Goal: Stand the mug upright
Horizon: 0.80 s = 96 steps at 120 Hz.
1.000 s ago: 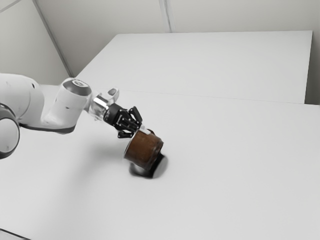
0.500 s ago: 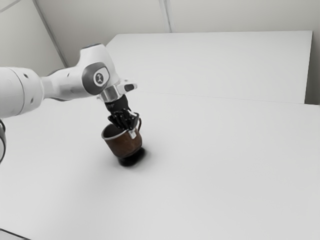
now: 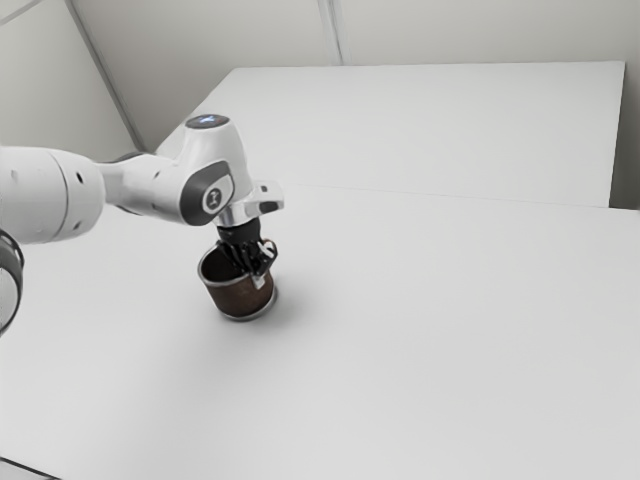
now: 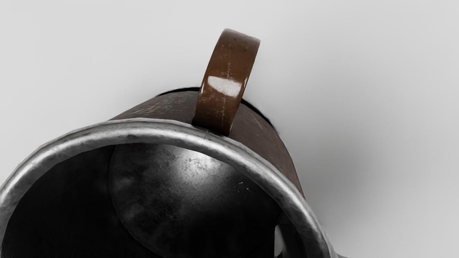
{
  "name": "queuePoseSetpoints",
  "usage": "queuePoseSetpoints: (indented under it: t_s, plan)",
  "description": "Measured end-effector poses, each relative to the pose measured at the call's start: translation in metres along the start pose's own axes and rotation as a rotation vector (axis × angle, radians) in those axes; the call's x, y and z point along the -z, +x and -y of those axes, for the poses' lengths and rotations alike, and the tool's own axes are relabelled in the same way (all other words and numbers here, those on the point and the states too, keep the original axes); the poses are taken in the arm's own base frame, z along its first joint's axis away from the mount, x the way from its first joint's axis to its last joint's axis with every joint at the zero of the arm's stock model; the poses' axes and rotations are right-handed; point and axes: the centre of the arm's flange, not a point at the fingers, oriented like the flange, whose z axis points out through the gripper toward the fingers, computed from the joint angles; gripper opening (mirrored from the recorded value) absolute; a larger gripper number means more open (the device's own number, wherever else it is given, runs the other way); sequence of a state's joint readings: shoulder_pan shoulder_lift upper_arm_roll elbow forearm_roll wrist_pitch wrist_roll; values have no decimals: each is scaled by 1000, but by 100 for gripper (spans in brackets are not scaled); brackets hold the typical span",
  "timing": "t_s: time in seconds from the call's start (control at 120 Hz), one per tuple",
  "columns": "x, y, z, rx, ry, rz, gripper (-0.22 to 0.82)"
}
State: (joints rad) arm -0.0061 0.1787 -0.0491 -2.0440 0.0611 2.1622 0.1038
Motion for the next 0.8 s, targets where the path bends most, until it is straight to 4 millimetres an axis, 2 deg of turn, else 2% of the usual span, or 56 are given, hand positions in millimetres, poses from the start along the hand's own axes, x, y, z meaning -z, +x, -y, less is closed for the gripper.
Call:
queuePoseSetpoints:
  t_s: [0.067,0.217,0.3,0.5,0.617,0.8]
  plan:
    - [-7,2,0,1,4,-3,-16]
    - [1,5,-7,-8,4,-36,17]
    - [14,4,-7,-8,8,-61,31]
    - [78,4,-16,-23,23,-163,49]
    - [126,11,-18,-35,42,-222,54]
    - [174,15,-14,-45,78,-240,58]
